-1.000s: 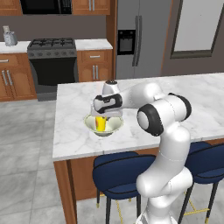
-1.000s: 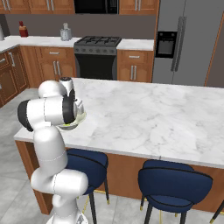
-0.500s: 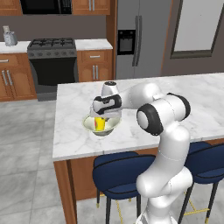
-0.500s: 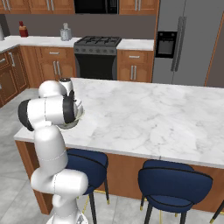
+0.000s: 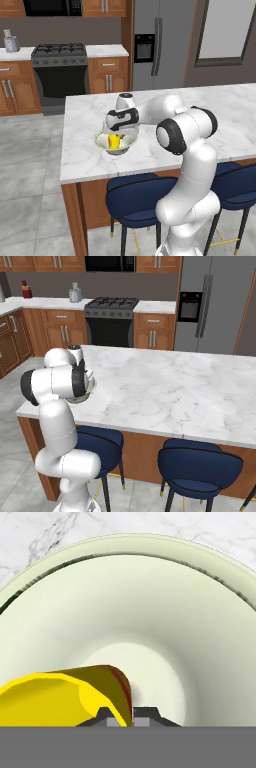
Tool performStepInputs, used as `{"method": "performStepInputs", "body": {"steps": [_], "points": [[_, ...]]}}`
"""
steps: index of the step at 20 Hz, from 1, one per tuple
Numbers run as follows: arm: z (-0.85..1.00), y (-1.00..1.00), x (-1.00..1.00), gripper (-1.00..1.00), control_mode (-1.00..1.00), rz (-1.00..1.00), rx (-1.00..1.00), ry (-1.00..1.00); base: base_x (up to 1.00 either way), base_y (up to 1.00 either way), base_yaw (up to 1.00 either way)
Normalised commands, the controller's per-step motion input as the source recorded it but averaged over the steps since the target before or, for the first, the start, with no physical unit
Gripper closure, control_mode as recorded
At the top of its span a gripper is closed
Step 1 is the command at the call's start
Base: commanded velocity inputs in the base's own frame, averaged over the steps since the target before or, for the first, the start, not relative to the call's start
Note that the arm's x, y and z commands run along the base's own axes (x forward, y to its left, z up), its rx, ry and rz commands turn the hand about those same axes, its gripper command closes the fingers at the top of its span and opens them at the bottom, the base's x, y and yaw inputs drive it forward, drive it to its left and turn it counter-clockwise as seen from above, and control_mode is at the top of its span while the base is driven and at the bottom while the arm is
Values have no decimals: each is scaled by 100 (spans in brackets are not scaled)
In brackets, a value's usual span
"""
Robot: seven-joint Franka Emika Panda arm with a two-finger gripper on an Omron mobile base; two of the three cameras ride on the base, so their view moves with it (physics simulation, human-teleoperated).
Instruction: Place the cup inside the bowl on the dining table and move the bowl to any counter.
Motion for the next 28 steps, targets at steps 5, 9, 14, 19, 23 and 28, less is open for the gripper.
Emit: {"method": "performStepInputs", "body": {"steps": [5, 9, 14, 19, 23, 28], "points": [[0, 4, 0, -100, -100, 0, 0, 0, 0, 0, 0], [0, 0, 0, -100, -100, 0, 0, 0, 0, 0, 0], [0, 0, 0, -100, -100, 0, 0, 0, 0, 0, 0], [7, 0, 0, -100, -100, 0, 0, 0, 0, 0, 0], [29, 0, 0, -100, -100, 0, 0, 0, 0, 0, 0], [34, 0, 0, -100, -100, 2, 1, 0, 0, 0, 0]]}}
